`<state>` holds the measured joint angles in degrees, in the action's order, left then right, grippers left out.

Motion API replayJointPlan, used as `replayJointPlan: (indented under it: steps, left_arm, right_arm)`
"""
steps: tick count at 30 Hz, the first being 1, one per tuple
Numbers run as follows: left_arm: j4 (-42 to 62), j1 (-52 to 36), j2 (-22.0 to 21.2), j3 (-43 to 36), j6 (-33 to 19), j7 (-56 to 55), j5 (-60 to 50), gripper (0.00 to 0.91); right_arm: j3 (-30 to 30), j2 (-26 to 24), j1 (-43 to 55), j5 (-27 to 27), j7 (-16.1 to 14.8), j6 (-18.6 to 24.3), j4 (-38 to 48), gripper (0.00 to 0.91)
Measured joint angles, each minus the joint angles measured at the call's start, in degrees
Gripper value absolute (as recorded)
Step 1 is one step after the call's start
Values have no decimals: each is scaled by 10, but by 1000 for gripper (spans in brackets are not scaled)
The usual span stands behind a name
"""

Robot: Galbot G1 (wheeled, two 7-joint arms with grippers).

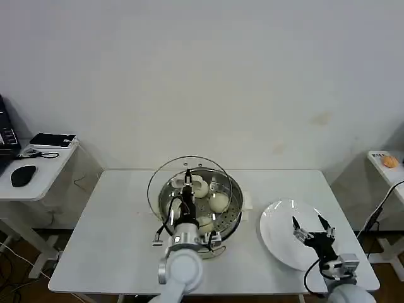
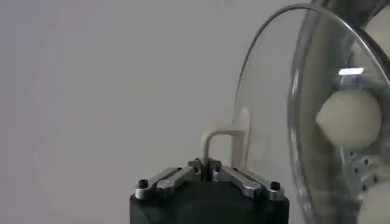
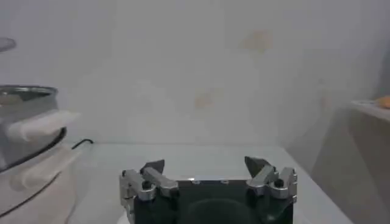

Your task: Take steamed baozi put them in steamer then cover it.

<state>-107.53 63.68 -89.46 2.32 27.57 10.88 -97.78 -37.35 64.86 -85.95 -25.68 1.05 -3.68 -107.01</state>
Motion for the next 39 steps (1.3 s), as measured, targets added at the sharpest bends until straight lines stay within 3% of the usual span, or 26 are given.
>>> replayJointPlan:
  steps: [17,39]
  left_arm:
    - [35,-22,-20,-32,54,16,4,0]
    - [39,-21,-25,-48,70,47,-11,0]
  right_arm:
    - [11,-8,31,-1,-1,-5,29,907]
    - [20,0,44,7,-6,-2,48,907]
